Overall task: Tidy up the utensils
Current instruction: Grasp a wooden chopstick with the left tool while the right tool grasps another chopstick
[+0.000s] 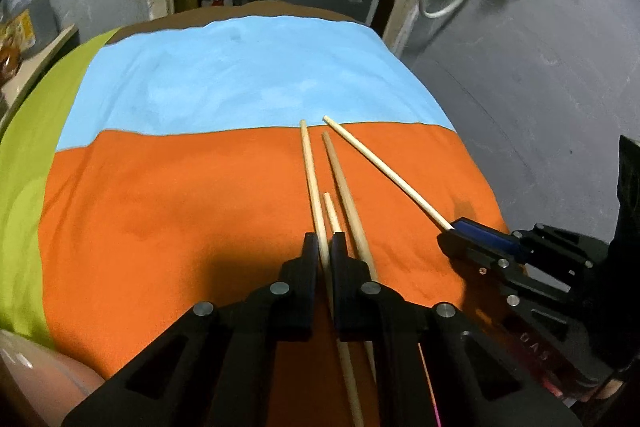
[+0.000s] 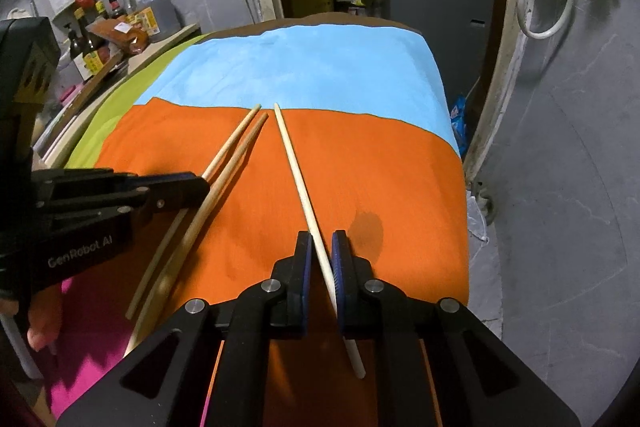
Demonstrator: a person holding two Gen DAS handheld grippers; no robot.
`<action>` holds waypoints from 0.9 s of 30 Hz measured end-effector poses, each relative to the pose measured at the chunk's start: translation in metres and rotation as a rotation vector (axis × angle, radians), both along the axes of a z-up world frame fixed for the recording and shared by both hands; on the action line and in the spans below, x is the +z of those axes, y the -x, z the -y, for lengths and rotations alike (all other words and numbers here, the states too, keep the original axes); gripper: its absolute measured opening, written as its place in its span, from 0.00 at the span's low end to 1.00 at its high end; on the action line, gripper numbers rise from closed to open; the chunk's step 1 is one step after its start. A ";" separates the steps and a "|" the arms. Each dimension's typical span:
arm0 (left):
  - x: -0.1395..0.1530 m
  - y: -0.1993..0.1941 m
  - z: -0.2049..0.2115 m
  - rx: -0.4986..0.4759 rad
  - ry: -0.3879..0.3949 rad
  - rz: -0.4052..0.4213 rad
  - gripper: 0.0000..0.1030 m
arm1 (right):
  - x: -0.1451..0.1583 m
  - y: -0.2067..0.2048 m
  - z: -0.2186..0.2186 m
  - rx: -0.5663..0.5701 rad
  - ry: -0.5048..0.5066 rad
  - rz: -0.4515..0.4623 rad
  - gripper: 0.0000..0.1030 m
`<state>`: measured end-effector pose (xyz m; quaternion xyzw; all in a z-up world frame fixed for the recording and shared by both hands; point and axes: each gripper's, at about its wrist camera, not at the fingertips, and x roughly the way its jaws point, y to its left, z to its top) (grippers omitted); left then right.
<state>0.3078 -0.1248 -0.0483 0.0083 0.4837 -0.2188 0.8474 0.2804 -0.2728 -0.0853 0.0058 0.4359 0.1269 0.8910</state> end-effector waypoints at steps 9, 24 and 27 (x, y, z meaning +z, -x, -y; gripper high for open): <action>0.002 0.026 -0.009 0.023 -0.032 -0.012 0.03 | 0.003 0.015 0.004 0.036 -0.075 -0.042 0.06; 0.005 0.014 -0.006 -0.009 -0.064 -0.072 0.03 | 0.003 -0.028 -0.019 0.022 -0.048 -0.086 0.03; 0.013 0.029 -0.012 0.012 -0.046 -0.002 0.03 | 0.006 -0.017 -0.007 -0.010 -0.160 -0.068 0.03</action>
